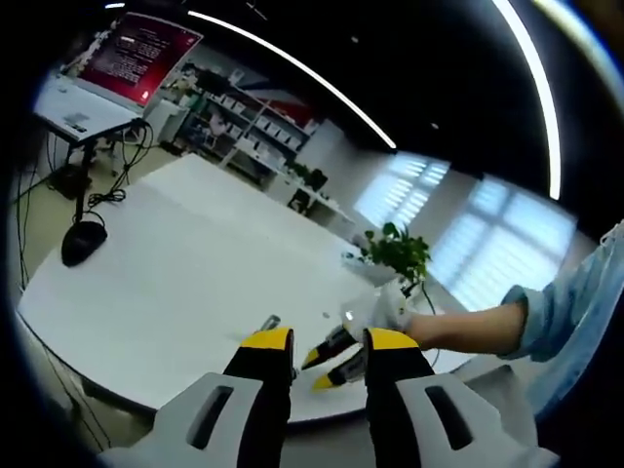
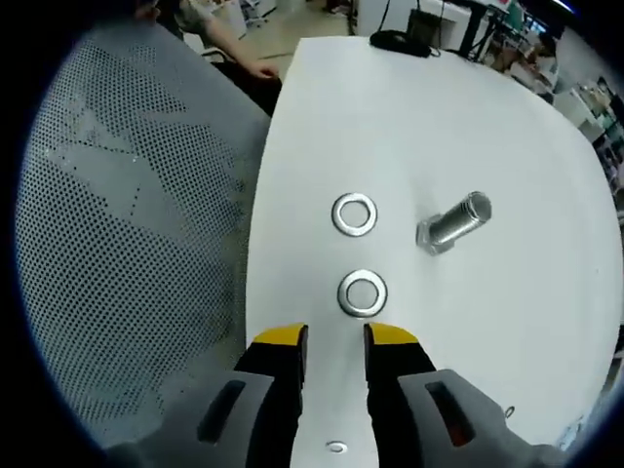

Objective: Place the washer onto the threaded stud by aligning its center hole with the stud, sliding it down to the base, and recovering from edge contact or off-axis alignment until the washer reaches the visible bottom stop.

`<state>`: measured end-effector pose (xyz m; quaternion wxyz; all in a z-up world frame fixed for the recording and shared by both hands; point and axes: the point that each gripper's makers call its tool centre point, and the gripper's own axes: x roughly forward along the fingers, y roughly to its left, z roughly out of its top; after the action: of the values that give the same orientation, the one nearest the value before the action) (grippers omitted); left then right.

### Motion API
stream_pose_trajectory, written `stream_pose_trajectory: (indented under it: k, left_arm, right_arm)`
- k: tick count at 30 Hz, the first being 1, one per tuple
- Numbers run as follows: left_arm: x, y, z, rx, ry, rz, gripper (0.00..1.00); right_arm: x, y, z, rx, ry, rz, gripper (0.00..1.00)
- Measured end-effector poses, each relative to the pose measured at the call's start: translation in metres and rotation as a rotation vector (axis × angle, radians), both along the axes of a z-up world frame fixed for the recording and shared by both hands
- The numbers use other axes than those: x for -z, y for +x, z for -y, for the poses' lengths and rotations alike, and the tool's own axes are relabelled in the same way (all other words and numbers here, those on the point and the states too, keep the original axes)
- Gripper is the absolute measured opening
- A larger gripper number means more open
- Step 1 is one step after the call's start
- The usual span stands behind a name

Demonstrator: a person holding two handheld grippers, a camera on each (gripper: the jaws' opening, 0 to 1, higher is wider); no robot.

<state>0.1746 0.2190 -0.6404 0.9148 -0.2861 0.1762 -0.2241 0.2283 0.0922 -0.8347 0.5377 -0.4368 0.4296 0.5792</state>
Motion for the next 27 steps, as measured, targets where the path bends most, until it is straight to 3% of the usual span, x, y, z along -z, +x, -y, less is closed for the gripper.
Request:
stream_pose_trajectory:
  k: [7, 10, 17, 27]
  left_arm:
    - [0.0, 0.0, -0.001, -0.003, -0.001, 0.0, 0.26]
    - [0.0, 0.0, -0.001, -0.006, -0.005, 0.001, 0.26]
    - [0.0, 0.001, 0.0, 0.001, -0.004, -0.001, 0.26]
    - [-0.001, 0.001, -0.001, -0.005, -0.011, 0.002, 0.26]
  right_arm:
    - [0.01, 0.008, -0.005, -0.03, -0.031, 0.024, 0.34]
    - [0.009, 0.011, -0.013, -0.026, -0.007, 0.026, 0.38]
    - [0.01, 0.014, -0.025, -0.036, 0.01, 0.028, 0.34]
    - [0.011, 0.014, -0.026, -0.092, -0.092, 0.033, 0.33]
